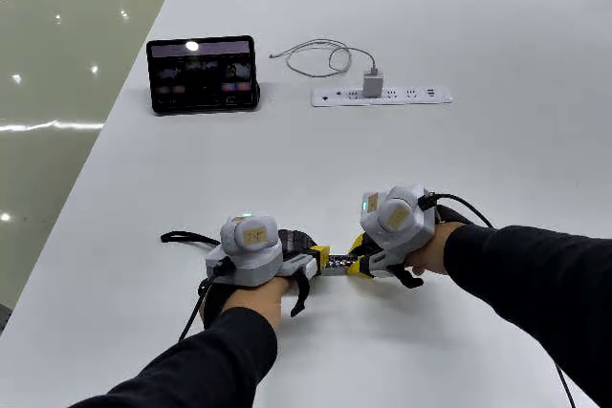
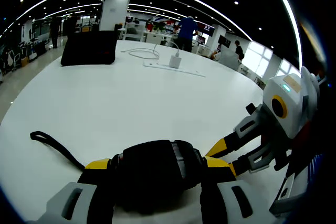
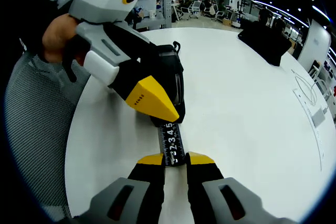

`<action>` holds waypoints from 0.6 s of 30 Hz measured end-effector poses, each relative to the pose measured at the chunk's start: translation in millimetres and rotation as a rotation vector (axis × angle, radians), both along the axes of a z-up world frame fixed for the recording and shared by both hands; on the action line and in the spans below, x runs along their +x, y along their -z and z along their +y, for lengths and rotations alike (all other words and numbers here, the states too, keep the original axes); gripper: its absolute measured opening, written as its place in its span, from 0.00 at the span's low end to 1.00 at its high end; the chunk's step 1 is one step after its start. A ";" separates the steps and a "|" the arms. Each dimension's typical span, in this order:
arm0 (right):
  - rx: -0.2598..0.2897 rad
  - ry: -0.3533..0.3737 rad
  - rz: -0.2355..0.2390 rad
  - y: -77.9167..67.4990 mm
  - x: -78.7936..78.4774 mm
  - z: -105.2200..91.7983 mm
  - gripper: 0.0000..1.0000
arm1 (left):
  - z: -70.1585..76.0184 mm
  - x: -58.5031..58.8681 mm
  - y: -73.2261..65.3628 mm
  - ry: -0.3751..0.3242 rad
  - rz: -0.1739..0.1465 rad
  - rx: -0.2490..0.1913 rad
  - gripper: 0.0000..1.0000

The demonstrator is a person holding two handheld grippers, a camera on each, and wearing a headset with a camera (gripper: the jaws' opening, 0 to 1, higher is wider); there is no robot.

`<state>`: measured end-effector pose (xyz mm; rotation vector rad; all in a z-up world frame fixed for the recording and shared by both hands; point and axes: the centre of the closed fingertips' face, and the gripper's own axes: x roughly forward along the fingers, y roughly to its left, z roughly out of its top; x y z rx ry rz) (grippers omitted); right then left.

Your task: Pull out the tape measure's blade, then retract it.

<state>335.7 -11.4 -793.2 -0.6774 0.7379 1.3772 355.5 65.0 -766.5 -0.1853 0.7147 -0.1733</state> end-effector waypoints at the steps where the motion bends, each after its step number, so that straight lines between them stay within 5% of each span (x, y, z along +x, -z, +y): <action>1: 0.000 -0.005 -0.006 0.4 0.0 1.7 0.11 | -0.1 -0.2 0.1 0.001 0.001 -0.002 0.62; 18: 0.042 -0.026 -0.012 0.3 0.6 15.2 0.11 | -0.4 0.1 0.5 -0.005 0.006 -0.006 0.62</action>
